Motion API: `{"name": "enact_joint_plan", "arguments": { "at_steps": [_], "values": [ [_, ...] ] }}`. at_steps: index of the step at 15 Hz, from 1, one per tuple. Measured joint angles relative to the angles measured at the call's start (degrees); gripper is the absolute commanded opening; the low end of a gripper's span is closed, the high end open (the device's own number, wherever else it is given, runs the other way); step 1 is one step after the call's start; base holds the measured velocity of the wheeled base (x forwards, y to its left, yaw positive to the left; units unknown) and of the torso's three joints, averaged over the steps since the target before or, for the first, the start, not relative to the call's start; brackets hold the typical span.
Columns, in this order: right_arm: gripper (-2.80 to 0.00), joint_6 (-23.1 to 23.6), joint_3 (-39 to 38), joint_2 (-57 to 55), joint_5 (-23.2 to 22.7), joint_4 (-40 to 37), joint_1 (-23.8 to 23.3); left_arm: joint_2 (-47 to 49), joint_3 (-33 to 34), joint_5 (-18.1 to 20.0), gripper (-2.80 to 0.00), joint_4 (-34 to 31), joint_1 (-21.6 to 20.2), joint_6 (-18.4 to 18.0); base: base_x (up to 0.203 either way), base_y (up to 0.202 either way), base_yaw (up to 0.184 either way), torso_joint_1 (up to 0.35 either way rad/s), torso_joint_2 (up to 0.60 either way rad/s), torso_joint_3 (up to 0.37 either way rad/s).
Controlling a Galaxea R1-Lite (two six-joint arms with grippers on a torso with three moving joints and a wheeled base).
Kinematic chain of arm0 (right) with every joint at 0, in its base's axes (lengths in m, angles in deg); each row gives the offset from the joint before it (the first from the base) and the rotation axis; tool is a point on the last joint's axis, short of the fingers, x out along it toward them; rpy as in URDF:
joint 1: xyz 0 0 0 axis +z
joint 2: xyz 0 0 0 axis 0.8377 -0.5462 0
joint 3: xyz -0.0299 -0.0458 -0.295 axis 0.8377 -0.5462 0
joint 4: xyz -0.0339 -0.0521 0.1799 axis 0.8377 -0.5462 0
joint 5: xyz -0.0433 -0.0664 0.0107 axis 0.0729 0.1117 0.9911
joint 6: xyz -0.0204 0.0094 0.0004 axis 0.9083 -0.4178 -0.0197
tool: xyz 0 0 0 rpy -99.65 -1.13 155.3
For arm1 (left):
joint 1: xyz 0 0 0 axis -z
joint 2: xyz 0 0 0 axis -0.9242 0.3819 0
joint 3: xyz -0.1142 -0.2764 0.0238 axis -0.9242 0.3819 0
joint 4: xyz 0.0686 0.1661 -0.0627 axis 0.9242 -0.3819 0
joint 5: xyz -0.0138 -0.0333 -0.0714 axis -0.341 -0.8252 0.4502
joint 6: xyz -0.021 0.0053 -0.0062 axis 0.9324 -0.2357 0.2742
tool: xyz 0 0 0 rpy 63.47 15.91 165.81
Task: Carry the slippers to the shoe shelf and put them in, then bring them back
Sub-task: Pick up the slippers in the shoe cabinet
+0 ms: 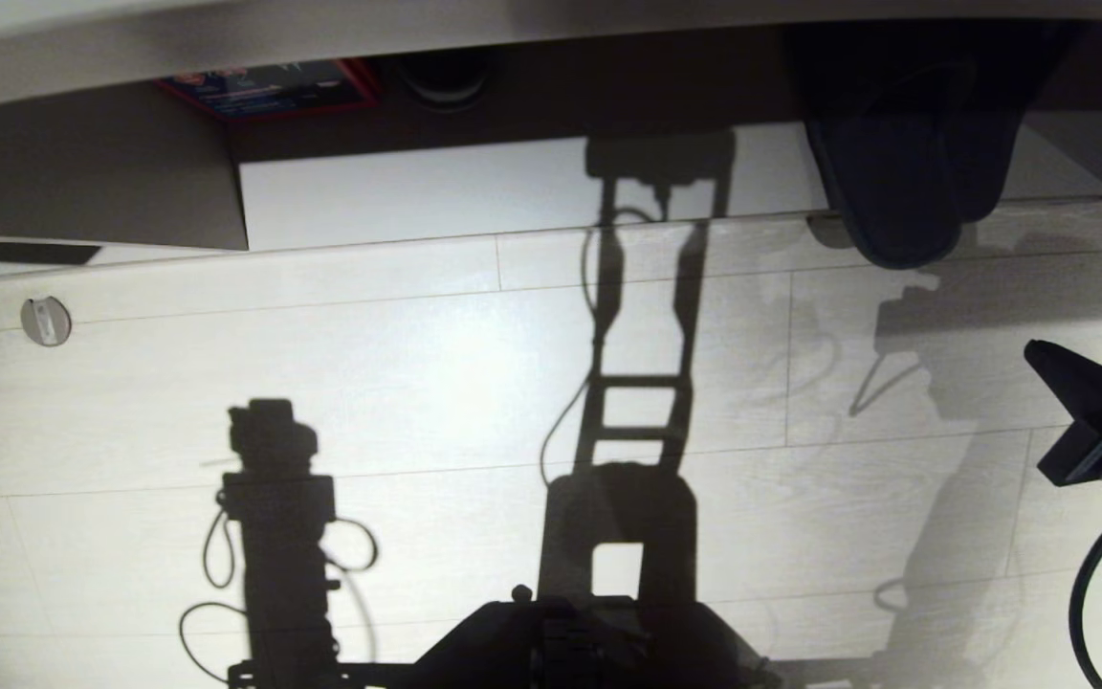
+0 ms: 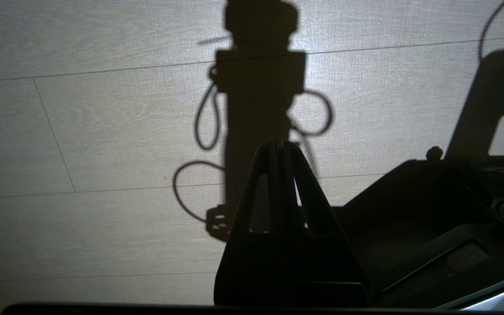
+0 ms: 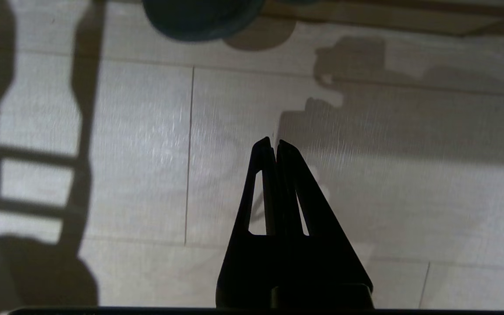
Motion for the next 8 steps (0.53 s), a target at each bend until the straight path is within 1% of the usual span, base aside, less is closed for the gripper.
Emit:
{"name": "enact_joint_plan", "arguments": {
  "at_steps": [3, 6, 8],
  "values": [
    [-2.80, 0.5, 2.8, -4.7, 0.0, 3.3, 0.0, 0.0, 0.0, 0.0, -2.80, 0.0, 0.0, 0.0, 0.000, 0.000, 0.000, 0.000, 0.00, 0.000],
    [-2.80, 1.0, 5.6, -9.5, 0.0, 8.5, 0.0, 0.0, 0.0, 0.0, -2.80, 0.0, 0.0, 0.0, 0.000, 0.000, 0.000, 0.000, 0.00, 0.000],
    [-2.80, 1.4, 8.2, -12.1, 0.0, 10.2, 0.0, 0.0, 0.0, 0.0, -2.80, 0.0, 0.0, 0.0, 0.000, 0.000, 0.000, 0.000, 0.00, 0.000]
  ]
}}
